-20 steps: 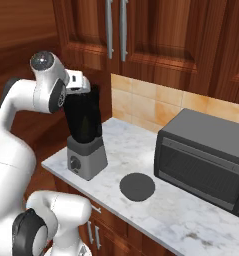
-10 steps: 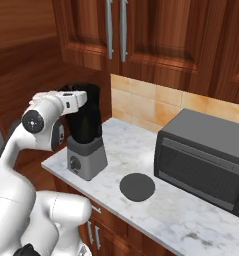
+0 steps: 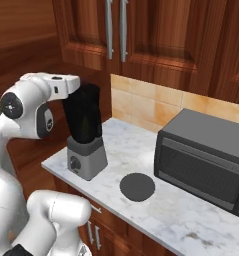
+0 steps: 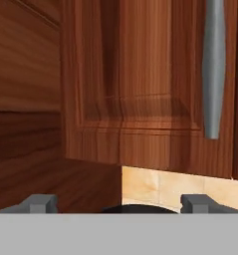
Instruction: Grab the lemon wedges from the fridge, place them in the blender, close the lid, and turn on the blender to create a marinade.
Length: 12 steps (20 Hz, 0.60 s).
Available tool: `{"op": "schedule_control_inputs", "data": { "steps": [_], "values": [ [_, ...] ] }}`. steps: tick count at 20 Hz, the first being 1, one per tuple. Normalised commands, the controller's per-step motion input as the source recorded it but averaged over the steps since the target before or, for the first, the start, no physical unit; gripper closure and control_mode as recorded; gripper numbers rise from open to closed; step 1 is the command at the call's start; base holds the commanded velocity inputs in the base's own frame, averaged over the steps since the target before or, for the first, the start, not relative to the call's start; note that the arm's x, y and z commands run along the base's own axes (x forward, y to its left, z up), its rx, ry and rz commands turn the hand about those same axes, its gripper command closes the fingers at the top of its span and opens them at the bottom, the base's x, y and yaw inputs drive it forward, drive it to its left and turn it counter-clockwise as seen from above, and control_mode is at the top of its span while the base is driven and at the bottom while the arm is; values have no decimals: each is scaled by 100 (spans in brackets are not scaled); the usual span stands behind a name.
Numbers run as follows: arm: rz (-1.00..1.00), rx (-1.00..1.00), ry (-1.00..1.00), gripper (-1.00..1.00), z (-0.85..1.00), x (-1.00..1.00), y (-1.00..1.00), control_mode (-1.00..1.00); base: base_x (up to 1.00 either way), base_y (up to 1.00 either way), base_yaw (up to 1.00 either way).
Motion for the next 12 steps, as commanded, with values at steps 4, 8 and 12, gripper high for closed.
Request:
{"op": "schedule_control_inputs", "data": {
  "steps": [4, 8, 12],
  "values": [
    [0, 5, 14, -100, 45, -77, -1, -100, 0, 0, 0],
    [0, 3, 2, -100, 0, -100, 0, -100, 0, 0, 0],
    [0, 4, 0, -100, -1, -100, 0, -100, 0, 0, 0]
  ]
}}
